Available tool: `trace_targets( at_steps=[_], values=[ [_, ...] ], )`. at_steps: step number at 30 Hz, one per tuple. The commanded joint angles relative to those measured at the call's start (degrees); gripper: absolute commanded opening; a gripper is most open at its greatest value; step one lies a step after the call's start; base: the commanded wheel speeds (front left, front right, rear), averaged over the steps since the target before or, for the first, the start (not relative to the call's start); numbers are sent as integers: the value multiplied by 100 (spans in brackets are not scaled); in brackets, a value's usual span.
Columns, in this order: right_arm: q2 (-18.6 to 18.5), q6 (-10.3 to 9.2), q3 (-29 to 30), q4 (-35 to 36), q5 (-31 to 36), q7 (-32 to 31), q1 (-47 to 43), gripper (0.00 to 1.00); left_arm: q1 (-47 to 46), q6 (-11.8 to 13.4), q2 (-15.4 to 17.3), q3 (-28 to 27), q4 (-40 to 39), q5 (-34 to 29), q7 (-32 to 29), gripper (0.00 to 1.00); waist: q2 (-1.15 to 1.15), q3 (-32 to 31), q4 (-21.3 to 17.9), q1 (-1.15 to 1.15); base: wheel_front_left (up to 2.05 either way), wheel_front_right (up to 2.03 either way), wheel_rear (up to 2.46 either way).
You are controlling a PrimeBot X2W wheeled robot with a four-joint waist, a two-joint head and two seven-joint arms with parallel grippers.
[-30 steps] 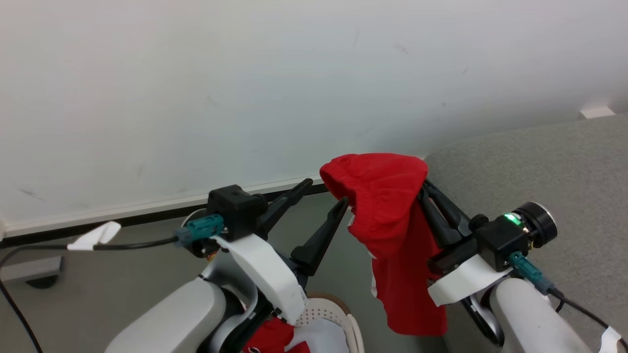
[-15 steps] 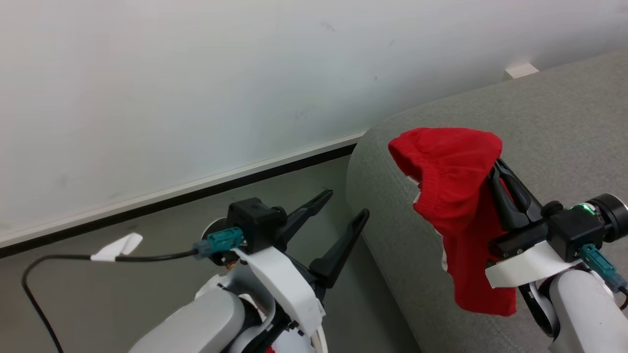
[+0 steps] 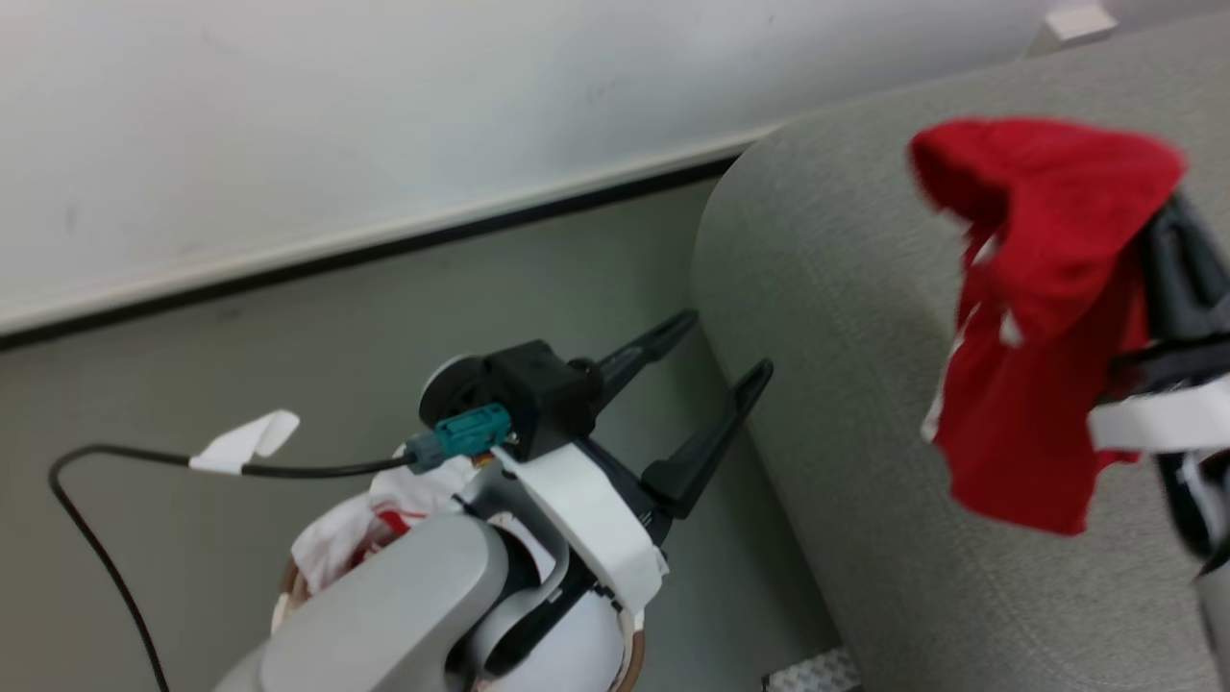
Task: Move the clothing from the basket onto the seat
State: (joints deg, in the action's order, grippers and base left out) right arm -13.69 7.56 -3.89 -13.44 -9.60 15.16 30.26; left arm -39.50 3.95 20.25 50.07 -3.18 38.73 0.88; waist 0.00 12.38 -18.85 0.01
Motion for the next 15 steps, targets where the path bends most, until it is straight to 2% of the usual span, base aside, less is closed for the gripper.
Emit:
trace_targets(
  at_steps=[1,4,9,15],
  values=[
    [-63,-14,120,-78,18,0,175,0,-118,-33,-25,-19,25,-119,41,100,0,520,319,-1,0,0,0],
    [-275,-14,418,-320,150,0,641,0,-351,-117,-46,12,102,-254,132,100,0,909,542,-1,0,0,0],
    [-888,-14,843,-1125,389,-74,1575,0,-718,-250,-119,48,220,-481,255,100,0,1497,898,-1,0,0,0],
    [-1430,-14,1544,-2033,756,-234,2603,0,-933,-289,-247,22,359,-543,437,100,0,1933,1228,-1,0,0,0]
  ],
)
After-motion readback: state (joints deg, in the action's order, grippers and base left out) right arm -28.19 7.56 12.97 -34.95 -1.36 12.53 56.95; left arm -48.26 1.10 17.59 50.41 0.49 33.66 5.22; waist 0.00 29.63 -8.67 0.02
